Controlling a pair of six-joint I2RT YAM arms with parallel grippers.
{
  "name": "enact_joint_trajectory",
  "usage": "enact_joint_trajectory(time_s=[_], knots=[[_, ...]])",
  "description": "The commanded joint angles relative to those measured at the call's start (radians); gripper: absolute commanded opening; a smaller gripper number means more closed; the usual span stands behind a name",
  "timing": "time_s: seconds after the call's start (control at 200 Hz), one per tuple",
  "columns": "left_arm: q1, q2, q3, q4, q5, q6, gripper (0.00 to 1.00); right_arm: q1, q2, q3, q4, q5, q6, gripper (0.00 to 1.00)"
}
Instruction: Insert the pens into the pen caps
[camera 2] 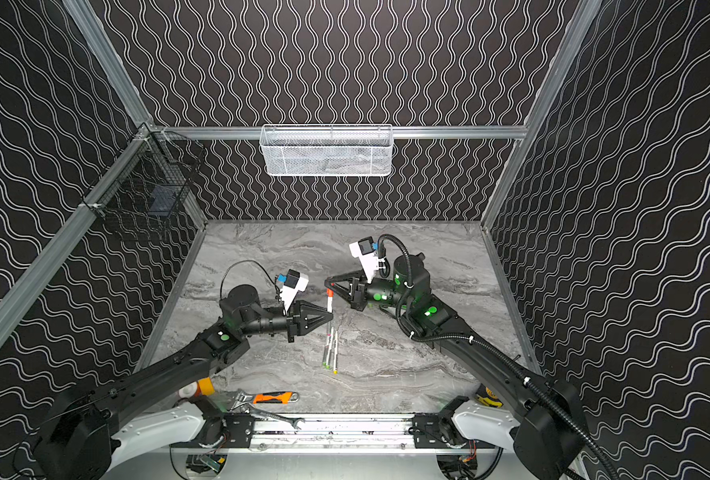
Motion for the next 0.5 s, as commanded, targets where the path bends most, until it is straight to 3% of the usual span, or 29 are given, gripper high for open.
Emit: enact_joint_trajectory(time_s=[0.0, 0.49], knots=[[0.0, -0.023, 0.013, 0.111, -0.058, 0.055, 0.0, 0.01, -0.008, -0.01, -0.062, -0.038, 0.011, 0.0], [-0.001, 0.005, 0.199, 0.068, -0.084, 0.163, 0.0, 0.143, -0.102, -0.136, -0.08, 0.132, 0.016, 0.0]])
